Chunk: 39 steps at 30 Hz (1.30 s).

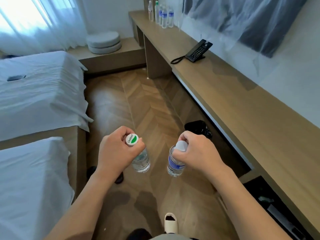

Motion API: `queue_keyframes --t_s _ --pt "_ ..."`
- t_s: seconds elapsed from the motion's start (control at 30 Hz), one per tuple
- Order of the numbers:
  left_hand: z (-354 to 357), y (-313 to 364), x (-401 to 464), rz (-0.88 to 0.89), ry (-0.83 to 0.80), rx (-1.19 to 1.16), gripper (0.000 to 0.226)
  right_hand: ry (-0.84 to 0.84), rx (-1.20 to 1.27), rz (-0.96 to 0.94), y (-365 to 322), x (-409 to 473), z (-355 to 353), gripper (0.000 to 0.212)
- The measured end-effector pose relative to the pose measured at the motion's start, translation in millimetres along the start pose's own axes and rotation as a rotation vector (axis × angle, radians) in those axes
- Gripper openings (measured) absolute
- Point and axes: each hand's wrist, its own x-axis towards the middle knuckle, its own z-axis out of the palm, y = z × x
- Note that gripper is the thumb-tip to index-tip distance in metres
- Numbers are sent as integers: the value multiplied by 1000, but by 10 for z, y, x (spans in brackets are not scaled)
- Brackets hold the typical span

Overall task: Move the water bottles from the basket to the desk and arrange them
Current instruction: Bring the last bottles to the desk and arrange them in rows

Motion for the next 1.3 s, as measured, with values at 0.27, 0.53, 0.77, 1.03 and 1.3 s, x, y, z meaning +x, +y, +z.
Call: queue_keyframes --t_s 0.27,0.53,0.77,1.03,1.3 --pt "106 -286 1644 -11 62 -30 20 2 -28 -23 -436 1699 -90 28" --pt "108 -717 3542 63 39 -116 19 14 -15 -3 -1088 3526 12 25" --pt "104 -1031 5188 45 64 -148 14 81 11 -87 -1630 5038 -72 26" --pt "437 -1377 6940 80 107 -115 15 65 -12 -159 -1820 6936 -74 26" --pt "646 -1563 8593 4 151 -181 14 58 -48 -191 -2069 8656 -165 26"
